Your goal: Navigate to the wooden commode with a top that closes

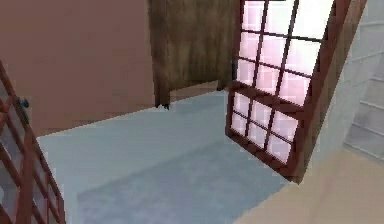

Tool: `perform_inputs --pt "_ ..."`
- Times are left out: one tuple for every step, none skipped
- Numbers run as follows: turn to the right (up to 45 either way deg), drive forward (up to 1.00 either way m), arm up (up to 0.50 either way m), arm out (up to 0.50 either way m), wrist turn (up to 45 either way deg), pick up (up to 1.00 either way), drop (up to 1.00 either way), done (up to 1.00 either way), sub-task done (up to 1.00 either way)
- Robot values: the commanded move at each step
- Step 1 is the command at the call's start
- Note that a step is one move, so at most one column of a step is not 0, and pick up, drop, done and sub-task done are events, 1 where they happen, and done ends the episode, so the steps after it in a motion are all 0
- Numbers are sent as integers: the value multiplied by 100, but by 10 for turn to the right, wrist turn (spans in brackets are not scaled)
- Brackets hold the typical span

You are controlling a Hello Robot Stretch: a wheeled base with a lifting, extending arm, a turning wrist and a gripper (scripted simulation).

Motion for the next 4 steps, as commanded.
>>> perform_inputs --pt "0 40 0 0 0 0 0 0 0" --pt "-300 0 0 0 0 0 0 0 0" --pt "0 100 0 0 0 0 0 0 0" --pt "-60 0 0 0 0 0 0 0 0"
